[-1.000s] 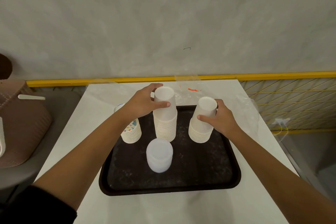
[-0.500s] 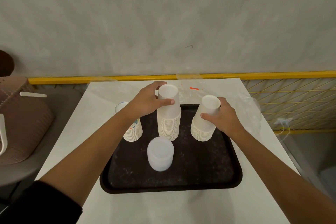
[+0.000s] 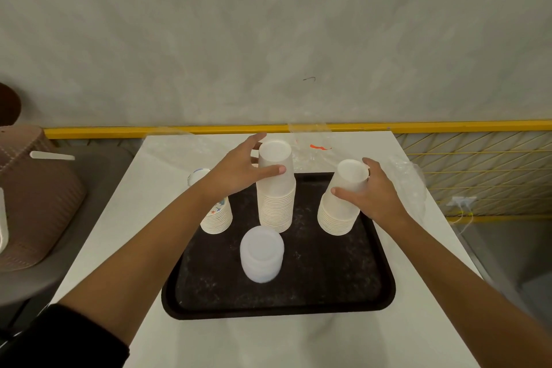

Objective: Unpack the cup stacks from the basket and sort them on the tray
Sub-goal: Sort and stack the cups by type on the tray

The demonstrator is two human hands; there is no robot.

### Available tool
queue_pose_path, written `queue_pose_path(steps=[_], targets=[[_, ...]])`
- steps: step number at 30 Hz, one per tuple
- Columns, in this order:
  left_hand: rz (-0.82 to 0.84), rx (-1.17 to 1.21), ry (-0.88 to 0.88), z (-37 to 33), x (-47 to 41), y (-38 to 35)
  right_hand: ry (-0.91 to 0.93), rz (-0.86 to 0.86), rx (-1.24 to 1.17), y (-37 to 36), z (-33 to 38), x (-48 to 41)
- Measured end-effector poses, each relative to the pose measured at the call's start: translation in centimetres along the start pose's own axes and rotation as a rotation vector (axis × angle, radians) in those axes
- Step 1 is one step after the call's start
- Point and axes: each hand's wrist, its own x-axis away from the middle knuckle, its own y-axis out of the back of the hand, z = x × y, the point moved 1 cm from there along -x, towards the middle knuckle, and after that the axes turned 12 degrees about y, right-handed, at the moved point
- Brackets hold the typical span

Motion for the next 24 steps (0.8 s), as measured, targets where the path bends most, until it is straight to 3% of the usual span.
queue_pose_path(steps=[7,10,14,19,24], targets=[[-0.202,0.089,-0.007,3.4,0.7,3.3,0.354,-0.259,0.04,0.2,5.1,1.1],[-0.249,0.028,0.096,5.4,0.1,4.7,0.382,-0.088,-0.076,-1.7,7.5,1.1],[-0.151,-0.025,0.26,7.6,-0.2,5.2,0.276,0.152,-0.174,-5.1,9.3,0.2],[-0.058,-0.048,0.321,9.3,0.0,4.0,0.233,0.146,-0.216,-7.5,9.6,-0.5],[-0.108,-0.028,0.271,9.1,0.2,3.5,0.215,0.132,-0.176,-7.8,9.1,-0.7]])
